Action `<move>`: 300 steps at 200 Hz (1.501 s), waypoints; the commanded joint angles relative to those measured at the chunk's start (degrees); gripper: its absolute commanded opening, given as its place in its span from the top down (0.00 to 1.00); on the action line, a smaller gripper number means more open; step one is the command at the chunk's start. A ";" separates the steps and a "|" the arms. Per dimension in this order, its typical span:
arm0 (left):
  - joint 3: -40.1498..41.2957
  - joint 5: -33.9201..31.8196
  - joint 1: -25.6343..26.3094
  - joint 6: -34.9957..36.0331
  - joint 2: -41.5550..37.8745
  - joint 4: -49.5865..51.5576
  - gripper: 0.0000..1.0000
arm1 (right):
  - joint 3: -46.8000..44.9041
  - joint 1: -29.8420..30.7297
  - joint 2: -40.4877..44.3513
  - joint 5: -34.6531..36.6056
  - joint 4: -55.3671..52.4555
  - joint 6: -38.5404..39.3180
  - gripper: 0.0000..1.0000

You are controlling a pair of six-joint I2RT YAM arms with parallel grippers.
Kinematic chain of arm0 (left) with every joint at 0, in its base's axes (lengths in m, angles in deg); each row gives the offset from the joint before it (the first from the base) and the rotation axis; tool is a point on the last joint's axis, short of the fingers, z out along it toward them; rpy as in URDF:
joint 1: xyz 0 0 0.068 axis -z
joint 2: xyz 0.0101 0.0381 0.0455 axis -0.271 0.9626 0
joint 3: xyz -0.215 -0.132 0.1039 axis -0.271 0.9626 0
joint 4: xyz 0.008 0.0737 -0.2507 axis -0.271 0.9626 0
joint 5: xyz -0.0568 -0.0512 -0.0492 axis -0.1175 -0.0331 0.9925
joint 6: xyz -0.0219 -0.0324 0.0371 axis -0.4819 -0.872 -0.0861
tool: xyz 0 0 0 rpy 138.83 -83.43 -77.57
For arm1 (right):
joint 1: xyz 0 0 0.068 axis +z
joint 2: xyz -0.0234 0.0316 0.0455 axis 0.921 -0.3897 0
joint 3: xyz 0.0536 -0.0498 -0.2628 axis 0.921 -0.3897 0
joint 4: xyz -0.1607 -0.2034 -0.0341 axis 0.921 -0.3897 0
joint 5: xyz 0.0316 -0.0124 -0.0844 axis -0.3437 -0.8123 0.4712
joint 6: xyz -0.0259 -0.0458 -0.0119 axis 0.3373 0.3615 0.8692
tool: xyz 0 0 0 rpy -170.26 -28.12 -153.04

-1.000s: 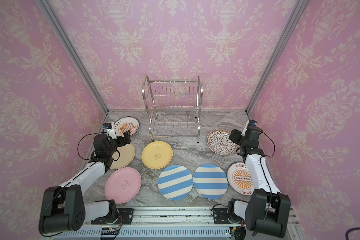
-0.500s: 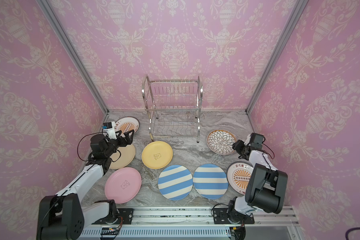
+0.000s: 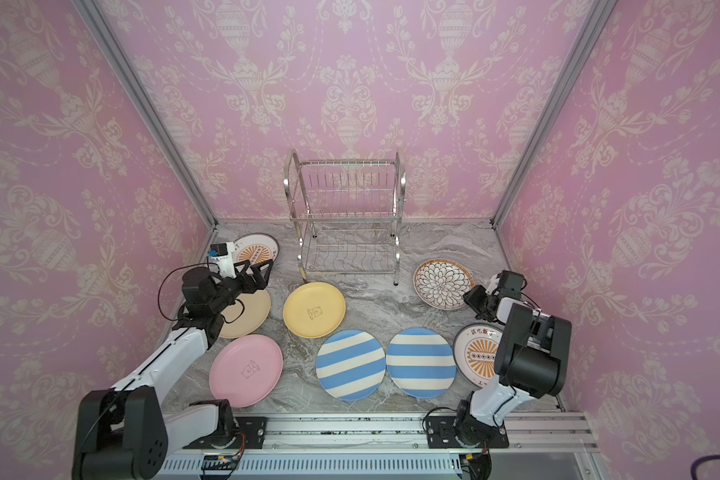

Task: Load plates into a dish rack
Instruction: Pick up the plate from the middle-right of the table.

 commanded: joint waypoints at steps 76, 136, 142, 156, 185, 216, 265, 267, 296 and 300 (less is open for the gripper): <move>-2.43 1.74 0.78 0.11 -0.55 1.58 0.01 | -0.53 -0.12 -2.92 -2.47 6.58 -2.43 0.64; -2.63 2.53 1.29 1.12 -0.45 0.72 0.01 | 0.36 -0.08 -4.71 -2.58 7.56 -3.14 0.74; -2.61 2.61 1.31 1.38 -0.24 0.60 0.01 | 0.36 -0.06 -4.69 -2.57 7.79 -3.29 0.75; -2.92 3.16 1.31 1.58 0.17 0.91 0.01 | 0.27 -0.06 -4.57 -3.12 8.07 -3.56 0.76; -2.71 3.01 1.34 1.51 -0.43 0.51 0.01 | 0.79 -0.01 -3.41 -1.74 5.98 -2.23 0.80; -2.12 2.62 1.34 2.18 -0.24 0.61 0.01 | 1.19 -0.04 -2.65 -0.39 4.41 -1.68 0.89; -2.37 3.27 1.36 2.30 -0.76 0.86 0.01 | 2.98 -0.06 -1.04 2.16 0.87 -0.12 1.00; -2.37 3.25 1.36 2.31 -0.87 0.86 0.01 | 3.10 -0.06 -0.90 2.30 0.68 -0.03 1.00; -2.34 3.19 1.39 2.46 -1.95 0.65 0.01 | 5.14 0.10 2.81 5.34 -3.85 1.33 1.00; -2.22 3.23 1.39 2.48 -1.93 0.48 0.01 | 5.53 0.16 3.50 5.84 -4.70 1.56 1.00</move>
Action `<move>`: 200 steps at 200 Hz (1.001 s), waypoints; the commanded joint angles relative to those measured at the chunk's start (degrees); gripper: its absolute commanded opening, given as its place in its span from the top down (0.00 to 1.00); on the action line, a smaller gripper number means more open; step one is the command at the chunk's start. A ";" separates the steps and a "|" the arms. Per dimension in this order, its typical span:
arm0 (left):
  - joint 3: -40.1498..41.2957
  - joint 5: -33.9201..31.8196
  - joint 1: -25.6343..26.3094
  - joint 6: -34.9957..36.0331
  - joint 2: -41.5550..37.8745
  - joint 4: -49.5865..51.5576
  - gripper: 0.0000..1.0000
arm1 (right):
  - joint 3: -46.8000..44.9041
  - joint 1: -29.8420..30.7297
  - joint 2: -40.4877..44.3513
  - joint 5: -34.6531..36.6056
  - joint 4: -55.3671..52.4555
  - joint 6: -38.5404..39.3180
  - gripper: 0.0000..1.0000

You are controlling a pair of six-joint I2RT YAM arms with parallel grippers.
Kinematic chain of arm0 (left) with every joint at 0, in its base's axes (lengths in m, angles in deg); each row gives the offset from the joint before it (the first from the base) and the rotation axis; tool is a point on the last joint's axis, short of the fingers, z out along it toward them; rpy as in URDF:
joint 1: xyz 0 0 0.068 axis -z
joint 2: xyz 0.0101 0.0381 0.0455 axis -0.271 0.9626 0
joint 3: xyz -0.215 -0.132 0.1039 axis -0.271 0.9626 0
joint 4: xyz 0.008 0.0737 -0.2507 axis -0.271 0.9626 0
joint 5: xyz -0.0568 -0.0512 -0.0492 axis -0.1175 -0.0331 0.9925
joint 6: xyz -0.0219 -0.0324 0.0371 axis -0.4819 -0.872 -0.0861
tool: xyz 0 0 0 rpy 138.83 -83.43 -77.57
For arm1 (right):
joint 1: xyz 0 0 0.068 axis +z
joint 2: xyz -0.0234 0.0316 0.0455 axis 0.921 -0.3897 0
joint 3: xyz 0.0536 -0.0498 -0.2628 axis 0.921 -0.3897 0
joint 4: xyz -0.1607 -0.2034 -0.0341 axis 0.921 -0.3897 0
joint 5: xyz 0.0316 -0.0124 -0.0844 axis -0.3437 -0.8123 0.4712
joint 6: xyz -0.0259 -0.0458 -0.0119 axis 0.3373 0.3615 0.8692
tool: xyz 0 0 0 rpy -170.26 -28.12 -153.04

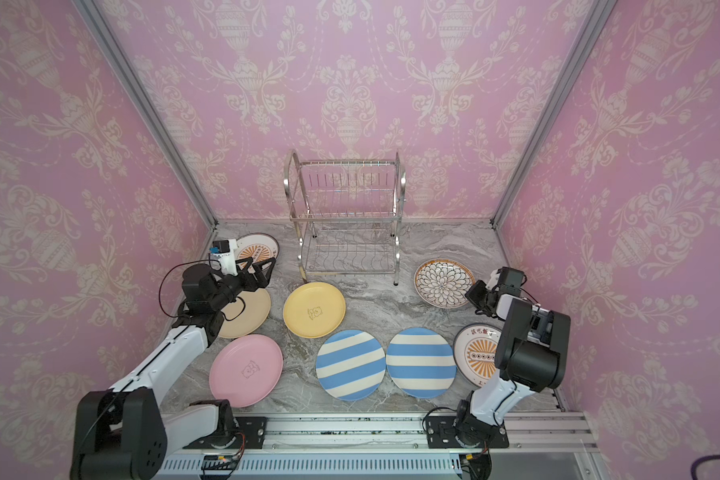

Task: Load plates into a dish rack
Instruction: Pick up the plate from the middle-right of the table.

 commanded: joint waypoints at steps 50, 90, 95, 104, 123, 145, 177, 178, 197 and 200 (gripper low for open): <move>-1.42 2.85 0.30 0.71 -0.96 -2.84 0.01 | 10.20 3.71 17.30 19.49 -19.84 8.49 1.00; -2.34 3.37 0.32 1.06 0.94 -5.74 0.01 | 15.02 8.57 29.76 30.62 -26.55 11.29 1.00; -2.64 3.46 0.35 1.26 1.53 -6.18 0.01 | 15.75 9.19 31.27 31.73 -27.14 11.47 1.00; -3.32 3.77 0.32 1.85 2.80 -7.05 0.01 | 17.21 10.46 33.69 34.00 -28.22 11.97 1.00; -5.99 4.47 0.37 4.32 5.85 -5.98 0.01 | 21.19 14.44 37.81 40.20 -28.86 14.16 1.00; -10.95 6.44 0.41 6.49 8.85 -4.09 0.01 | 24.31 20.57 40.84 47.63 -26.20 17.71 1.00; -13.07 9.67 0.45 6.85 11.36 -4.52 0.01 | 29.64 29.53 41.54 54.09 -21.70 21.76 1.00; -13.10 9.82 0.46 6.82 11.47 -4.53 0.01 | 29.78 29.81 41.47 54.29 -21.55 21.86 1.00; -12.90 11.49 0.63 6.75 12.29 -5.23 0.01 | 33.46 36.23 39.60 57.04 -18.71 25.18 1.00; -12.86 11.66 0.71 6.72 12.42 -5.36 0.01 | 34.18 37.34 39.19 57.70 -18.14 26.04 1.00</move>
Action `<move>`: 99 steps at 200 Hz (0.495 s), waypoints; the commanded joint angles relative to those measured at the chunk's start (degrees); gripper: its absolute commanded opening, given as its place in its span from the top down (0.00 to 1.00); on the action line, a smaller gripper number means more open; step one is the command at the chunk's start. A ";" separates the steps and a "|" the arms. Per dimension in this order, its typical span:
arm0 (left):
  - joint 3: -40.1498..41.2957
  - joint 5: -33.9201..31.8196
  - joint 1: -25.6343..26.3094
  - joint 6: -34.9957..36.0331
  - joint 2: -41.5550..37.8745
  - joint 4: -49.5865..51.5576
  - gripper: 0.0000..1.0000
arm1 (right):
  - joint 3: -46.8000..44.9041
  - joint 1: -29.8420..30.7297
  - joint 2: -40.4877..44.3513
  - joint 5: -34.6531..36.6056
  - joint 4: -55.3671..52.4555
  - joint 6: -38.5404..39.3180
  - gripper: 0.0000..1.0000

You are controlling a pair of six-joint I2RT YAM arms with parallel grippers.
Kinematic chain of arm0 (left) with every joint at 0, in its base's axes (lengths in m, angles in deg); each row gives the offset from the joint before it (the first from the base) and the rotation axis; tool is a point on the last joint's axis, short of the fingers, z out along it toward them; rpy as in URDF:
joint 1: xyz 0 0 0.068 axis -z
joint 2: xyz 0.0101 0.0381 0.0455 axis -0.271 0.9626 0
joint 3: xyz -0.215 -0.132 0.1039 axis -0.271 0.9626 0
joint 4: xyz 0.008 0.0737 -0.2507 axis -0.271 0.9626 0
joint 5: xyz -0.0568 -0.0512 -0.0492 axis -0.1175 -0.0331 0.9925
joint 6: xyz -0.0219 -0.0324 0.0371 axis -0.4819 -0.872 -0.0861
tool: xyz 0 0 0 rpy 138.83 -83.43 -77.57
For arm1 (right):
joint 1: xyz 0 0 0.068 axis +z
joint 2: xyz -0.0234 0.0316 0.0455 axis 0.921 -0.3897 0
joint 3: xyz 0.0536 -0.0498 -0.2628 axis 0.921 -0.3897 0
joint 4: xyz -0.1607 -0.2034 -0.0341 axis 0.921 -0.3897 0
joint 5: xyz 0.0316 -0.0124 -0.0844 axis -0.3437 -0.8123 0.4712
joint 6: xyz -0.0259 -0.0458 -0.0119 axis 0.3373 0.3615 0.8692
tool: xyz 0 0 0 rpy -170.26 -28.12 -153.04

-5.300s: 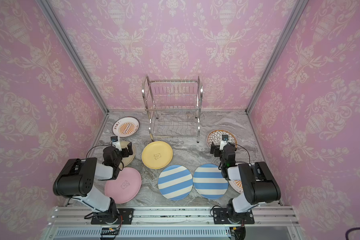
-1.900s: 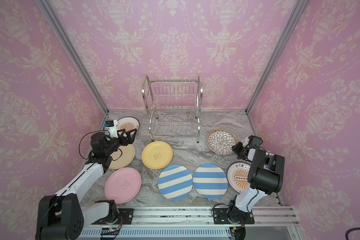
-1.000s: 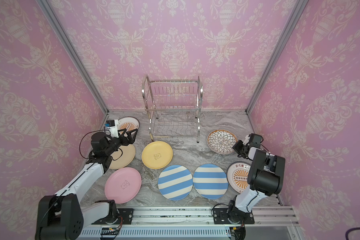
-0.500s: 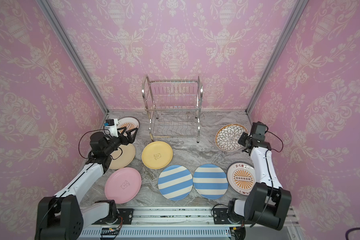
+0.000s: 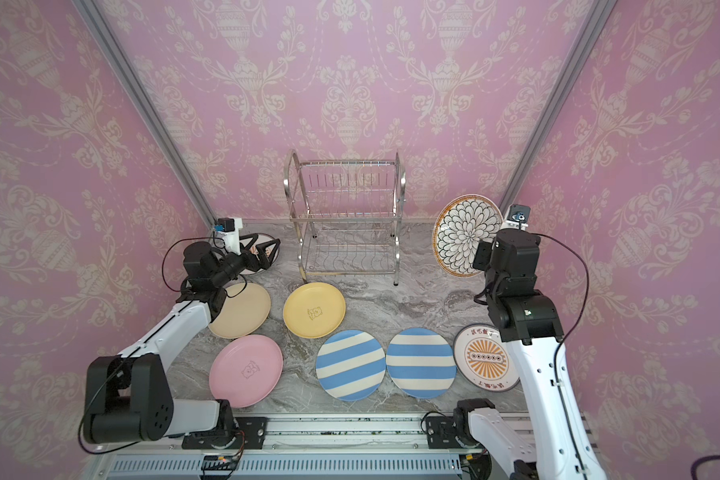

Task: Load plates into a dish rack
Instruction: Pick up the plate from the middle-right of the table.

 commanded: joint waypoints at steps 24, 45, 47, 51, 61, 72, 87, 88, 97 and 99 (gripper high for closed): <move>-0.83 5.32 1.07 1.55 2.20 -0.92 0.01 | 12.76 15.07 -5.02 14.27 17.16 15.60 1.00; -0.83 6.21 1.29 0.95 2.03 -0.59 0.01 | 18.03 20.17 -8.49 18.13 22.15 24.17 1.00; -0.83 6.26 1.29 0.89 1.98 -0.57 0.01 | 18.37 20.64 -8.74 18.39 22.65 24.81 1.00; -0.83 6.46 1.34 0.79 1.99 -0.60 0.01 | 18.94 21.41 -9.22 18.94 23.80 26.16 1.00; -0.75 6.61 1.63 0.72 1.85 -0.54 0.01 | 19.53 23.24 -10.53 20.40 27.49 29.45 1.00; -0.54 6.45 2.01 0.92 1.81 -0.70 0.01 | 19.44 25.30 -11.98 21.75 32.30 33.25 1.00; -0.22 5.98 2.44 1.61 1.82 -0.50 0.01 | 19.92 28.59 -15.30 23.92 39.90 38.34 1.00; -0.22 5.95 2.48 1.62 1.77 -0.43 0.01 | 19.98 28.89 -15.52 23.92 40.35 39.34 1.00; -0.13 5.83 2.60 1.71 1.72 -0.15 0.01 | 21.24 30.82 -18.40 25.21 45.33 43.43 1.00; -0.13 5.88 2.61 1.65 1.70 -0.05 0.01 | 21.57 31.28 -19.06 25.56 46.65 43.80 1.00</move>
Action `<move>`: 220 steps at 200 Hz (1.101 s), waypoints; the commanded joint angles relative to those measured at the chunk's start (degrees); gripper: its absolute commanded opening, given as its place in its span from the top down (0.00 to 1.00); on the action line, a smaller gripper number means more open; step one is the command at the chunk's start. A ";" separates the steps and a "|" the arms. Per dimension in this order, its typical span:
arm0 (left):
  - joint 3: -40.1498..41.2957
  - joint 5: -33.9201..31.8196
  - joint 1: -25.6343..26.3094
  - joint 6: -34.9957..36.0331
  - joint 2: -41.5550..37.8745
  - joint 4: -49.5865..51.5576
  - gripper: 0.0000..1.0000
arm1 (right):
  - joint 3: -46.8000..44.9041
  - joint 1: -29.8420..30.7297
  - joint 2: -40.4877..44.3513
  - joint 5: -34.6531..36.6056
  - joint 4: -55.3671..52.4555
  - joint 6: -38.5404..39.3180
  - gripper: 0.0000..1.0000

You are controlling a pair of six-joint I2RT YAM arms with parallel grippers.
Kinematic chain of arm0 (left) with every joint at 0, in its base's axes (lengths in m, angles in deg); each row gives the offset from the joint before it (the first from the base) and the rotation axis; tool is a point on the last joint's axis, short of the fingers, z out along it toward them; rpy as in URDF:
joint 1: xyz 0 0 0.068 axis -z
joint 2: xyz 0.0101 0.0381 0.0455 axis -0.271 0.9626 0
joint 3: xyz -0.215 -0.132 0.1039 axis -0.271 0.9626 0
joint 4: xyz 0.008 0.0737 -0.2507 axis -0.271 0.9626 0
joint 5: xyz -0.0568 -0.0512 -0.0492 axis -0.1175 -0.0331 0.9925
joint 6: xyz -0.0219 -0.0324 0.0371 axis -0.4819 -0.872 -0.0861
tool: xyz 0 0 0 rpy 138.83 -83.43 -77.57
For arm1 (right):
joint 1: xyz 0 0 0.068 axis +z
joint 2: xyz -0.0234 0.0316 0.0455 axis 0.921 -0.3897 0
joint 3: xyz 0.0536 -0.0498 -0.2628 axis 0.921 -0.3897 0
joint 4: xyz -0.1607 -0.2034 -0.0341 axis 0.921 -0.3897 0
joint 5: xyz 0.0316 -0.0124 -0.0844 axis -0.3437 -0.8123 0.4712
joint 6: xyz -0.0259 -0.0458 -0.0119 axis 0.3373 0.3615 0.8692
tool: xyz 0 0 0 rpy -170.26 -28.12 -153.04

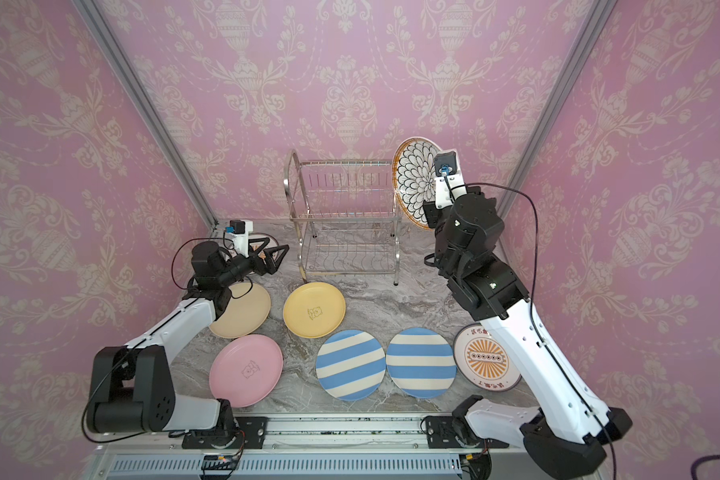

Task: Load plates into a dish rack
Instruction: Pick up the plate from the middle-right of the table, then place the plate on the dish rack.

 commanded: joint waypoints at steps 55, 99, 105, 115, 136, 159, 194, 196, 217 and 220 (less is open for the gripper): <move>3.67 0.56 1.20 -0.70 -3.03 -2.34 0.01 | 16.47 8.81 -21.69 13.26 40.39 28.89 1.00; 2.24 1.20 1.32 0.68 -1.01 -0.96 0.01 | 30.45 8.66 -36.00 16.90 47.79 41.68 1.00; 2.31 1.72 1.32 0.23 -0.87 -1.37 0.01 | 32.07 8.64 -37.60 17.17 49.80 44.66 1.00; 2.81 2.64 1.32 -1.23 -0.53 -2.89 0.01 | 34.36 8.15 -39.76 17.63 50.61 47.09 1.00; 3.65 4.47 1.41 -3.85 0.19 -6.07 0.01 | 36.78 6.73 -41.09 19.62 43.53 42.93 1.00; 3.29 5.69 1.32 -3.48 0.90 -5.84 0.01 | 37.28 5.39 -40.84 20.44 32.84 34.08 1.00; 2.31 6.19 1.32 -1.16 0.59 -2.01 0.01 | 40.52 4.19 -43.28 23.18 25.14 29.95 1.00; 2.33 6.27 1.32 -1.14 0.56 -2.01 0.01 | 40.64 4.17 -43.45 23.31 24.91 29.95 1.00; 2.27 6.27 1.32 -1.07 0.18 -2.01 0.01 | 42.67 4.12 -45.88 24.87 25.97 32.45 1.00; 2.39 6.23 1.31 -1.10 0.03 -2.03 0.01 | 42.86 4.08 -46.23 25.01 26.43 33.03 1.00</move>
